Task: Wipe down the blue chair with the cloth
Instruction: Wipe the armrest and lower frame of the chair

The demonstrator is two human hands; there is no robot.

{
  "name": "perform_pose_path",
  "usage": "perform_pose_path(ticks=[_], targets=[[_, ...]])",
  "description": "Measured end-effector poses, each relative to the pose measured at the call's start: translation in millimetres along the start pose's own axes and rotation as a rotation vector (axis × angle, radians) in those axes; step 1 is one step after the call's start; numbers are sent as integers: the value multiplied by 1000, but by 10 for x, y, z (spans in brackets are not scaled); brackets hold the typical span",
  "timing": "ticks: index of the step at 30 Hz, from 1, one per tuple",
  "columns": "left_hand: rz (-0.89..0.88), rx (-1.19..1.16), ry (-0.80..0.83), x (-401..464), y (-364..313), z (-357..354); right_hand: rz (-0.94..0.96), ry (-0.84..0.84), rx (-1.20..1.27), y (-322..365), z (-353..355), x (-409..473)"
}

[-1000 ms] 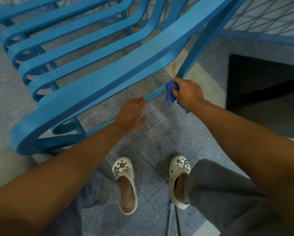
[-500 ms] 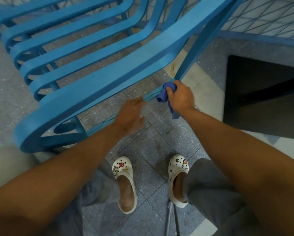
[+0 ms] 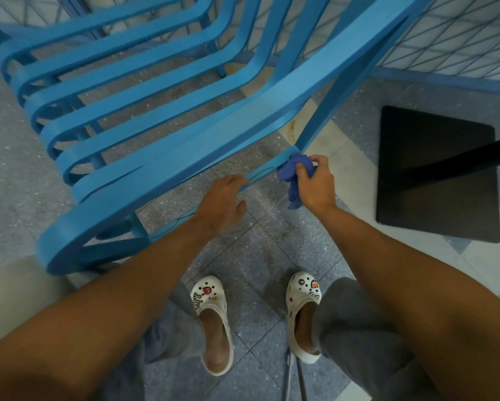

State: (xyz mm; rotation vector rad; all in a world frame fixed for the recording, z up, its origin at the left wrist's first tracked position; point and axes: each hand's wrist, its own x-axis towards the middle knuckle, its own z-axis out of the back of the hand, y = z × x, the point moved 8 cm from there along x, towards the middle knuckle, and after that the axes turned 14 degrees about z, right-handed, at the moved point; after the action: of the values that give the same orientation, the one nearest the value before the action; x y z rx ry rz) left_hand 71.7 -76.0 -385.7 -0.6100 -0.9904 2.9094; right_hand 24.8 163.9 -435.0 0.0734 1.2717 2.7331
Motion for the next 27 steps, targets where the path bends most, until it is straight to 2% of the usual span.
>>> perform_pose_path(ticks=[5, 7, 12, 18, 22, 27], targets=[[4, -11, -38, 39, 13, 9, 173, -36, 23, 318, -64, 86], [11, 0, -35, 37, 24, -3, 94, -74, 56, 281, -105, 133], [53, 0, -21, 54, 69, -23, -262, -173, 164, 24, -154, 144], [47, -7, 19, 35, 127, -42, -366, -135, 125, -36, -91, 286], [33, -24, 26, 18, 179, 23, -312, -209, 89, 82, 97, 222], [18, -43, 7, 47, 143, 70, -157, -298, 177, 392, 401, 208]])
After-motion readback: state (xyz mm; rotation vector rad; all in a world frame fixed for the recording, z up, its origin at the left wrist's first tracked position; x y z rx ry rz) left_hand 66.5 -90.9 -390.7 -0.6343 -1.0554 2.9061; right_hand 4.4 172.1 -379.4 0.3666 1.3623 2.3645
